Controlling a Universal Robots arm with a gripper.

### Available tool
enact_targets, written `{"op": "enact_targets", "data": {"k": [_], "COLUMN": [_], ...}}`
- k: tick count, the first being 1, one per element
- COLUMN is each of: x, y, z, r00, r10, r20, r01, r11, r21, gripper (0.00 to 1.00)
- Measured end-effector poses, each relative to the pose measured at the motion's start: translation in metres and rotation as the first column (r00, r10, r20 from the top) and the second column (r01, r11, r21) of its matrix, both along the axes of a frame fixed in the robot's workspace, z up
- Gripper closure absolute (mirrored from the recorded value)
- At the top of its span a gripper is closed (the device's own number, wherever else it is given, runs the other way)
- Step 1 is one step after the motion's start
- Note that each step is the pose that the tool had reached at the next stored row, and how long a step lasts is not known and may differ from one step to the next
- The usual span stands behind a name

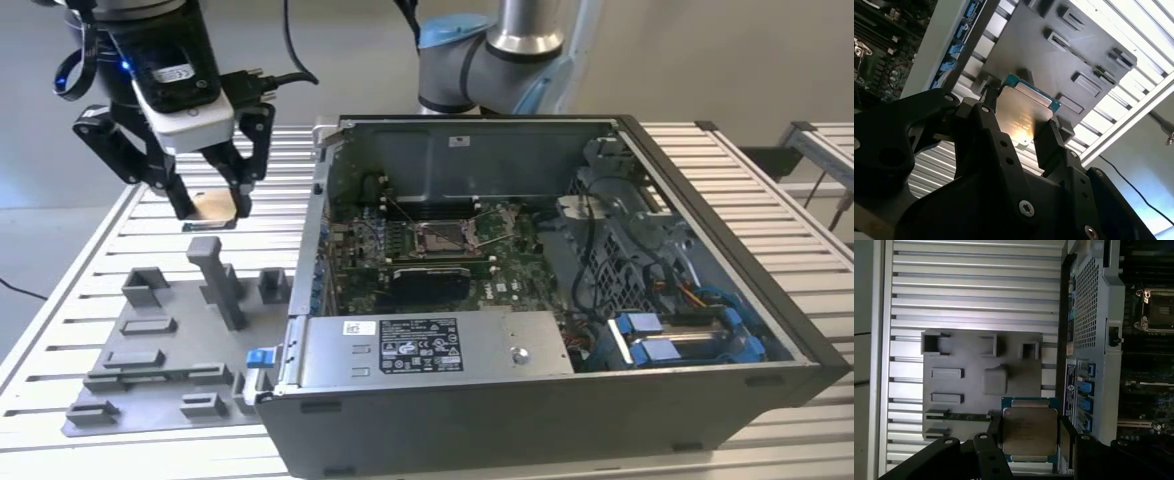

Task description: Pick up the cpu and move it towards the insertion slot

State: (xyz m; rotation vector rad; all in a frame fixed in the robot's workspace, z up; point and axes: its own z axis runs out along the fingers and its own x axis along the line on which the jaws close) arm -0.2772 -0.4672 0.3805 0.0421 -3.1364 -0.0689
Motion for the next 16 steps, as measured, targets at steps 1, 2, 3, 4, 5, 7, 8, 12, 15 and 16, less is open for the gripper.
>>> {"op": "enact_targets", "data": {"k": [1, 2, 3, 4, 5, 7, 8, 12, 15, 16], "x": [0.0024, 0.0048, 0.0073, 0.0102, 0.0132, 0.0199, 0.0236, 0.0412, 0.0548, 0.0596], "y": [0.0, 0.0, 0.0, 0.0, 0.0, 0.0, 0.0, 0.0, 0.0, 0.0], "z": [0.0, 0.0, 0.0, 0.0, 0.0, 0.0, 0.0, 0.0, 0.0, 0.0], "r00": [1.0, 1.0, 1.0, 1.0, 1.0, 1.0, 1.0, 1.0, 1.0, 1.0], "r10": [0.0, 0.0, 0.0, 0.0, 0.0, 0.0, 0.0, 0.0, 0.0, 0.0], "r20": [0.0, 0.0, 0.0, 0.0, 0.0, 0.0, 0.0, 0.0, 0.0, 0.0], "r01": [0.0, 0.0, 0.0, 0.0, 0.0, 0.0, 0.0, 0.0, 0.0, 0.0], "r11": [1.0, 1.0, 1.0, 1.0, 1.0, 1.0, 1.0, 1.0, 1.0, 1.0], "r21": [0.0, 0.0, 0.0, 0.0001, 0.0, 0.0, 0.0, 0.0, 0.0, 0.0], "gripper": [1.0, 1.0, 1.0, 1.0, 1.0, 1.0, 1.0, 1.0, 1.0, 1.0]}}
